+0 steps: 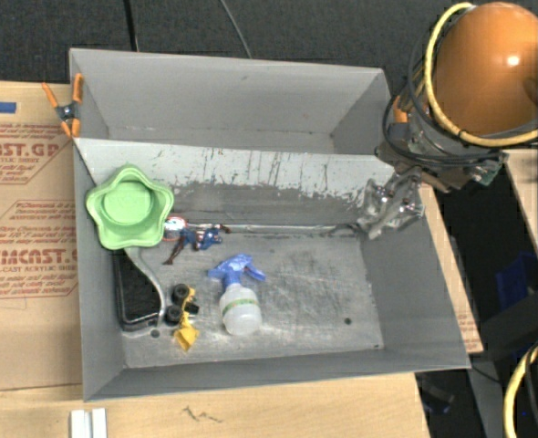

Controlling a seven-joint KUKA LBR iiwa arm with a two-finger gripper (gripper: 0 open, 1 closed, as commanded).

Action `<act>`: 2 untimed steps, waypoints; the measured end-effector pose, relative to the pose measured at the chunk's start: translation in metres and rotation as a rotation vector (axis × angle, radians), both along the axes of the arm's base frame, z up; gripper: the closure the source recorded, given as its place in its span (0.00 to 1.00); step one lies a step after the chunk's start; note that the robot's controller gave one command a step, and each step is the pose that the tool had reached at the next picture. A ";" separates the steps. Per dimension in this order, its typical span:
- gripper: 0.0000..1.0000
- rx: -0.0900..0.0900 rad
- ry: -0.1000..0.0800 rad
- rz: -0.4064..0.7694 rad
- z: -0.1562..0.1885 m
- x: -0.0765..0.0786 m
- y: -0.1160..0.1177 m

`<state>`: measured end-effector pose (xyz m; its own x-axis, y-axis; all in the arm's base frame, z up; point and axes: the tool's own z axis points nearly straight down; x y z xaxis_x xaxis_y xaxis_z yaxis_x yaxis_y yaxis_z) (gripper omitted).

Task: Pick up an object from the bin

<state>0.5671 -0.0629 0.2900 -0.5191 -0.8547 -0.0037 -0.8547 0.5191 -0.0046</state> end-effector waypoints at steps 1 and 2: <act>1.00 0.000 -0.002 0.117 -0.066 0.020 0.000; 1.00 0.001 0.002 0.128 -0.080 0.022 0.001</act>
Offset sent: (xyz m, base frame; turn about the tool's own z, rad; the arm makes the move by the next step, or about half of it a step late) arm 0.0219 0.0227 -0.1021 -0.1884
